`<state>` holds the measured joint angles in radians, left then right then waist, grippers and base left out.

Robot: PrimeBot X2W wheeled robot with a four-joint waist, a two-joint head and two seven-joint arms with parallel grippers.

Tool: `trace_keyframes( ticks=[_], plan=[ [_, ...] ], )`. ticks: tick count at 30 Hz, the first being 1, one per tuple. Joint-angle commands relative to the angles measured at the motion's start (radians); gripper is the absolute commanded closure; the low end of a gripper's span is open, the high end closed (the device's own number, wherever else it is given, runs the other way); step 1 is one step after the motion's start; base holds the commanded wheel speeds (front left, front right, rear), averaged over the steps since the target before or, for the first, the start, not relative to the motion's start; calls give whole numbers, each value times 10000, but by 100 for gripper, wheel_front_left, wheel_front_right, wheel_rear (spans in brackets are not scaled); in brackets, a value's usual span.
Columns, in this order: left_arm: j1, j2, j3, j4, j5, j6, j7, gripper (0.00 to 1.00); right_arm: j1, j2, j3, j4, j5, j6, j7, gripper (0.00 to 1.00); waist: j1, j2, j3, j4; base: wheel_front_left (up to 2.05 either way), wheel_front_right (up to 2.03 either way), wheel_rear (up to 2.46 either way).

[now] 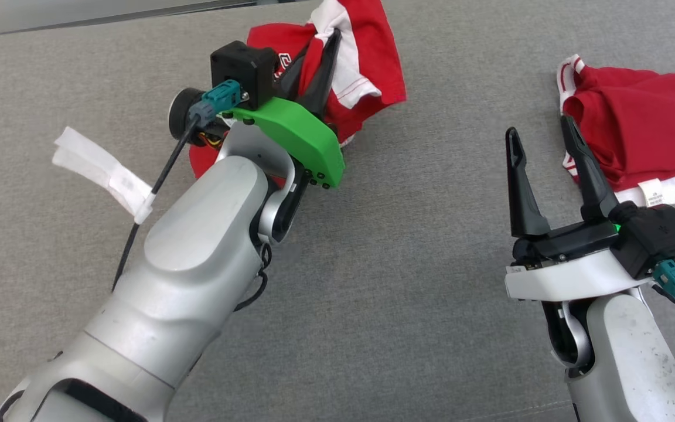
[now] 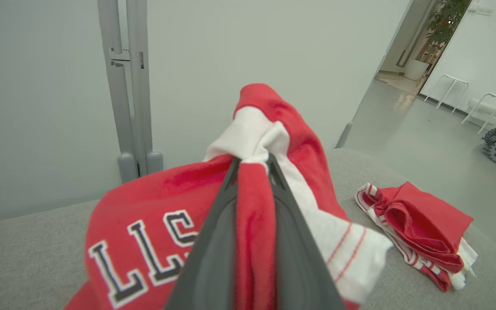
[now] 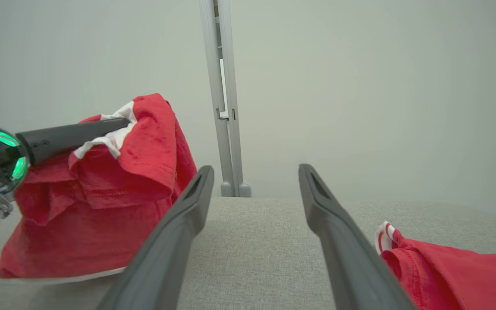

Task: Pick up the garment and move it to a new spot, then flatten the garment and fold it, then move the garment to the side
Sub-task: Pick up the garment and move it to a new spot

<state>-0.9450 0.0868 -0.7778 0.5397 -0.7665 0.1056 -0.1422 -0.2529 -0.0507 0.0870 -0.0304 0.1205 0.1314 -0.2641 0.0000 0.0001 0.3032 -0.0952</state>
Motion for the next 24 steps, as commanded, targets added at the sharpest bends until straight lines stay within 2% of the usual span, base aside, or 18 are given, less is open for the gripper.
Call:
trace_keyframes(
  ticks=[1, 7, 13, 18, 24],
  plan=[
    [-292, -1, -22, 373, 117, -5, -123, 0, -169, 1, 54, 15, 71, -17, 0, 0, 0, -1, 251, -523, 0, 0, 0],
    [-828, -217, -282, 1671, 424, -60, -747, 0, -165, 1, -25, 34, 180, -17, 0, 0, 0, -1, 301, -605, 0, 0, 0],
    [-679, -141, -22, 1920, 572, -159, -1176, 0, 5, -4, -155, 91, 24, -17, 0, 0, 0, -1, 157, -99, 0, 0, 0],
    [20, 543, 892, 843, 1023, 12, -1231, 0, 128, -7, -252, 101, -251, -17, 0, 0, 0, -1, -71, 583, 0, 0, 0],
    [2101, 1488, 2128, -1220, 2069, 75, -1227, 0, 326, -10, -371, 179, -509, -19, 0, 0, 0, -1, -432, 1276, 0, 0, 0]
  ],
)
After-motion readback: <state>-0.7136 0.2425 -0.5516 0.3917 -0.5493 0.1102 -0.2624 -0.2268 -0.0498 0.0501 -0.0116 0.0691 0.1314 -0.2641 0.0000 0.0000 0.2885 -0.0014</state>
